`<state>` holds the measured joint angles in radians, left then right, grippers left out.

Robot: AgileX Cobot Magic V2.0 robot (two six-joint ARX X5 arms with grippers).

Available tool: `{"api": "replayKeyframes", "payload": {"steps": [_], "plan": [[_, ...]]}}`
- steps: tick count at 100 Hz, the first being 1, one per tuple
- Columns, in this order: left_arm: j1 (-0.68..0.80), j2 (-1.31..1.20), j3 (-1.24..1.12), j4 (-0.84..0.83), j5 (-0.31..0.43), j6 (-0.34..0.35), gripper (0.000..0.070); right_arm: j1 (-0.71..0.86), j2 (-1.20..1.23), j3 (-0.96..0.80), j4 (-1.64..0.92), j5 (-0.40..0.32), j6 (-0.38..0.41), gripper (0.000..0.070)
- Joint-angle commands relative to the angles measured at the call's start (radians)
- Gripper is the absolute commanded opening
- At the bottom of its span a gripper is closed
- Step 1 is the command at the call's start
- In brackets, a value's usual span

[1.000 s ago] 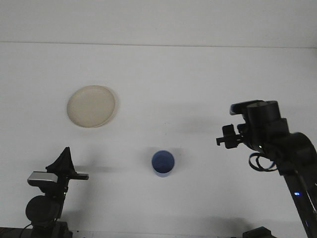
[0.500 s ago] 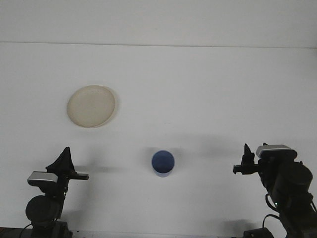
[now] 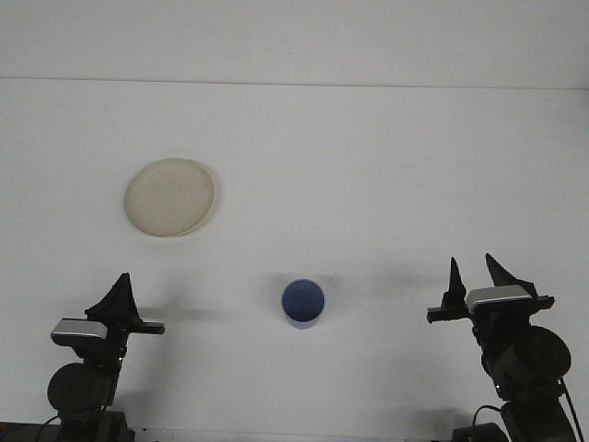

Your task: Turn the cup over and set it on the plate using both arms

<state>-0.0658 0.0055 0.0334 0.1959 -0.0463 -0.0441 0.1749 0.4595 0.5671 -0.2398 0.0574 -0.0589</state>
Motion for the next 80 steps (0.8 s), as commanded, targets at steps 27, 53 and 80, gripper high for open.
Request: {"api": "replayKeyframes", "payload": {"steps": [27,53,80], "plan": [[0.0,-0.002,-0.019,0.014,0.002,-0.001,0.0011,0.0,0.019,0.004,0.031,0.003,-0.016,0.0377],[0.0,-0.002,-0.019,0.015,0.002,-0.002,0.001,0.0,0.019,0.004,0.03,0.002,-0.008,0.0377],[0.0,-0.002,0.016,0.006,0.001,-0.02,0.0011,0.0,0.019,0.004,0.029,0.002,-0.008,0.0377]]}}
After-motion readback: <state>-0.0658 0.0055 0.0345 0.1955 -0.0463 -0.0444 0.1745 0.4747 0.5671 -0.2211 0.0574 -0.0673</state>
